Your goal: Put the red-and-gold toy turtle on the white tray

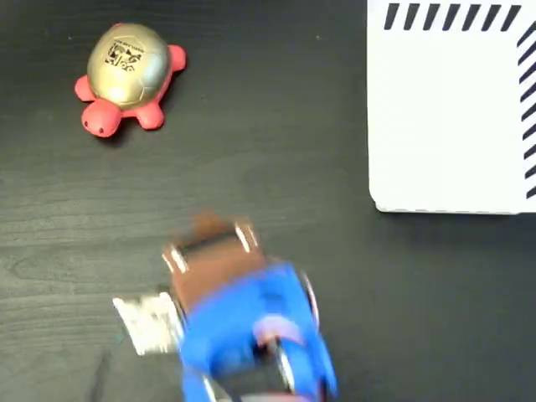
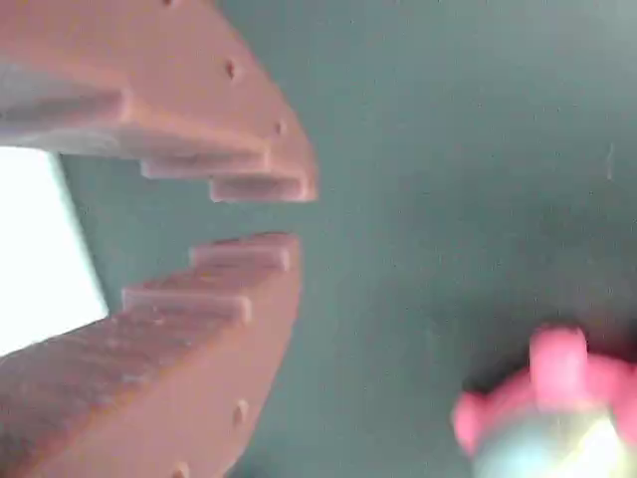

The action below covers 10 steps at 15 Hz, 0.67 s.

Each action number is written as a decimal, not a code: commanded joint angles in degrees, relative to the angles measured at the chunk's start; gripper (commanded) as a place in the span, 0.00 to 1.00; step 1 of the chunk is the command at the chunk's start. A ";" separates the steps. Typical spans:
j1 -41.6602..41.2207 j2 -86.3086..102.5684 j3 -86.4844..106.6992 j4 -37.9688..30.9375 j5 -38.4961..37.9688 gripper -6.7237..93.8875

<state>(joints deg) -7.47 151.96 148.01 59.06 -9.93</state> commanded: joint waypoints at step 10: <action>-3.52 -80.24 -92.20 23.55 -21.45 0.07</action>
<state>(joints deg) -9.40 77.26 69.52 81.47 -30.67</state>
